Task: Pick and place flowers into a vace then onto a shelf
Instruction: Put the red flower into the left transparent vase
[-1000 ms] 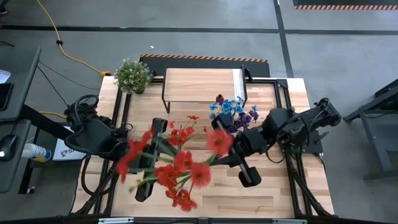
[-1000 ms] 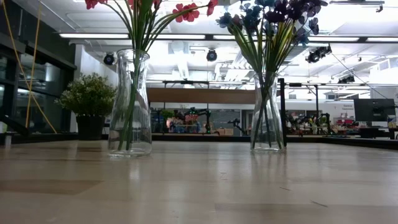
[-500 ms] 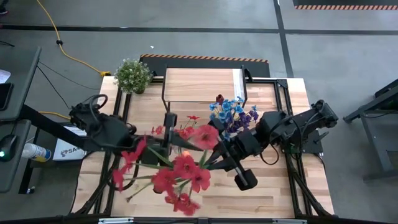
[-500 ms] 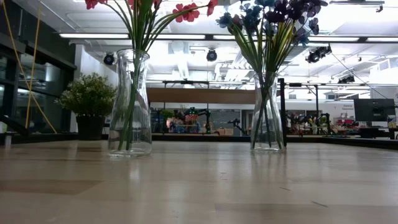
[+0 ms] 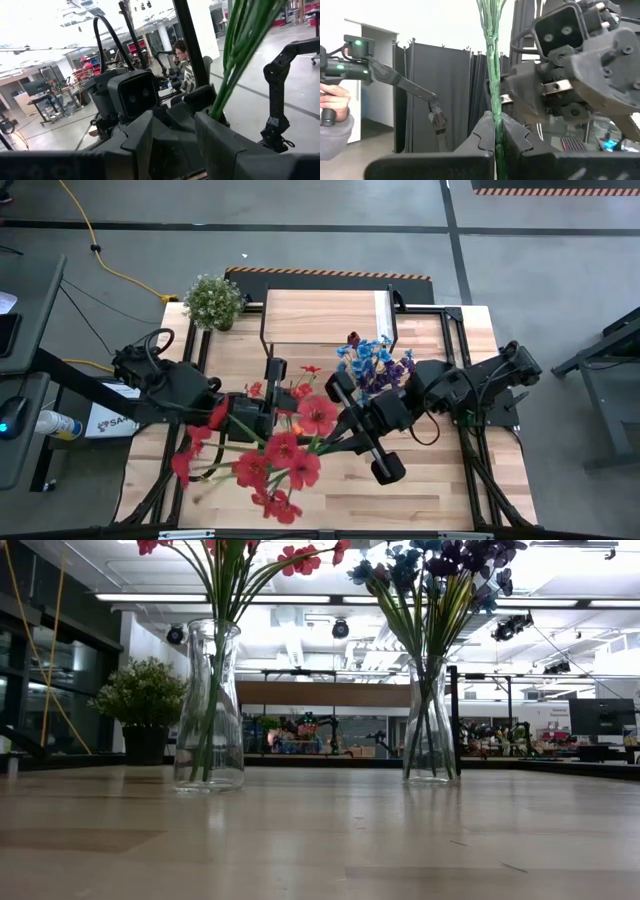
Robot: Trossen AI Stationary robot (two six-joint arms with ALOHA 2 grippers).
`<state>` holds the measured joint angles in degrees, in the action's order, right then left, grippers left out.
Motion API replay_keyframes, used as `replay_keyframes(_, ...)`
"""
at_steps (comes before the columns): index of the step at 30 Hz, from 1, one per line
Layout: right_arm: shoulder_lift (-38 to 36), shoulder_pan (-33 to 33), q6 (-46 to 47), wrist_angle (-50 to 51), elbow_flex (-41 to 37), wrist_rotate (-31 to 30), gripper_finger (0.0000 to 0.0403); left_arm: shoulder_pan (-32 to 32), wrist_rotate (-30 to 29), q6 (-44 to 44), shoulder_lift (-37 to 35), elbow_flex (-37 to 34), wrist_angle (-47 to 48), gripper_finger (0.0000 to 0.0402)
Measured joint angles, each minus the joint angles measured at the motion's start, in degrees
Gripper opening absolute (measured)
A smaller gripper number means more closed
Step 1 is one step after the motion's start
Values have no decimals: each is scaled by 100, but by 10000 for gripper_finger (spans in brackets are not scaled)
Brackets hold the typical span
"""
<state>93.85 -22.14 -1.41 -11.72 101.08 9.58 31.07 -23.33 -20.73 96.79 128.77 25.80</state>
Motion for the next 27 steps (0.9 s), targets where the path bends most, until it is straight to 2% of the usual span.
replay_keyframes(7, 34, 111, 14, 10, 0, 49, 0, 1, -30, 127, -10, 2, 212, 179)
replay_keyframes(12, 34, 115, 55, 64, 0, 64, 0, 11, -547, 455, -20, 11, 632, 179)
replay_keyframes(18, 34, 152, 138, 268, -2, 64, 0, 11, -623, 532, -21, 13, 906, 179)
replay_keyframes(23, 34, 162, 137, 356, -2, 27, 0, 6, -1065, 843, -95, 6, 1464, 179)
replay_keyframes(27, 21, 154, 136, 382, 2, 73, 0, 4, -1056, 1059, -125, -11, 1643, 179)
